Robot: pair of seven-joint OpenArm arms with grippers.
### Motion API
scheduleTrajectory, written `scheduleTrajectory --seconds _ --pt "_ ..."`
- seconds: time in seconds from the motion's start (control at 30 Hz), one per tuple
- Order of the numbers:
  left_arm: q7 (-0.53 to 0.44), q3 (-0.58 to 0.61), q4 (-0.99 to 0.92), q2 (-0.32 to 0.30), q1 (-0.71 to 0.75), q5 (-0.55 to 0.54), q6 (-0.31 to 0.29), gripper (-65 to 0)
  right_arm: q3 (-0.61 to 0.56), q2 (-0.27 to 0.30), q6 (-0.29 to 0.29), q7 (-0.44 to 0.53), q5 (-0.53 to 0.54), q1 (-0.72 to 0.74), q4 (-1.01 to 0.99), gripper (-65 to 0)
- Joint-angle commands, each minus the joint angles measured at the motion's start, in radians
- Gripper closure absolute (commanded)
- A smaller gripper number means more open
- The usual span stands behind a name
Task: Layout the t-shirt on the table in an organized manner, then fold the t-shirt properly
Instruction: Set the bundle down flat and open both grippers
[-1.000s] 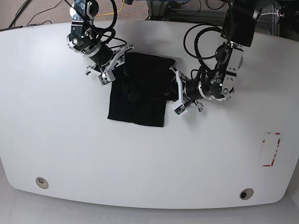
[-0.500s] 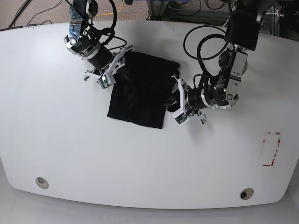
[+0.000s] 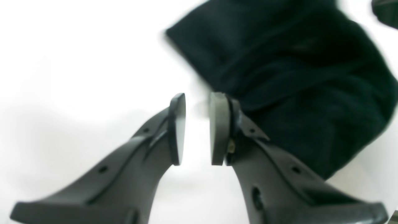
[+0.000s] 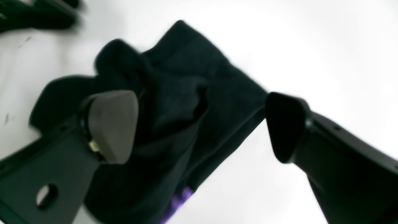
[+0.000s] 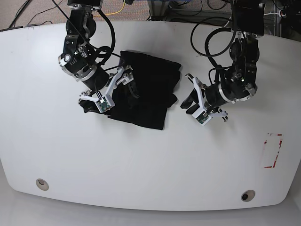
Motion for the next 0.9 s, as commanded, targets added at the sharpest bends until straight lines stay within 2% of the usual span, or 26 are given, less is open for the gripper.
scheduleTrajectory --seconds 0.0,0.27,0.53,0.6,0.67,0.73,0.77,0.8,0.87 --pt "-0.024 -0.064 0.048 -0.003 0.015 -0.020 -0.005 -11.9 -0.029 -0.002 0.001 0.013 0.018 0.023 -0.018 -63.9" --pt "-0.024 -0.221 0.072 -0.004 0.076 -0.022 -0.005 -11.9 -0.109 0.000 0.001 0.013 0.016 0.040 -0.112 -63.9" --pt "-0.024 -0.265 0.072 -0.024 0.096 -0.022 -0.005 -11.9 -0.141 0.000 0.001 0.019 0.016 0.052 -0.195 -63.4" --pt "-0.024 -0.265 0.071 -0.032 0.107 -0.022 -0.005 -11.9 -0.143 0.000 0.001 0.027 0.018 0.058 -0.222 -61.5" --pt "-0.024 -0.265 0.071 -0.033 0.112 -0.022 -0.005 -11.9 -0.143 0.000 0.001 0.050 0.018 0.060 -0.250 -55.3" --pt "-0.024 -0.267 0.071 -0.033 0.115 -0.022 -0.005 -11.9 -0.144 0.000 0.001 0.078 0.018 0.069 -0.270 -40.4" --pt "-0.024 -0.267 0.071 -0.033 0.116 -0.022 -0.005 -11.9 -0.144 0.000 0.001 0.079 0.018 0.069 -0.270 -37.3" --pt "-0.024 -0.271 0.071 -0.032 0.116 -0.022 -0.005 -11.9 -0.144 0.000 0.001 0.081 0.018 0.069 -0.270 -27.6" --pt "-0.024 -0.271 0.071 -0.030 0.116 -0.022 -0.005 -11.9 -0.144 0.000 0.001 0.081 0.018 0.071 -0.268 -14.3"
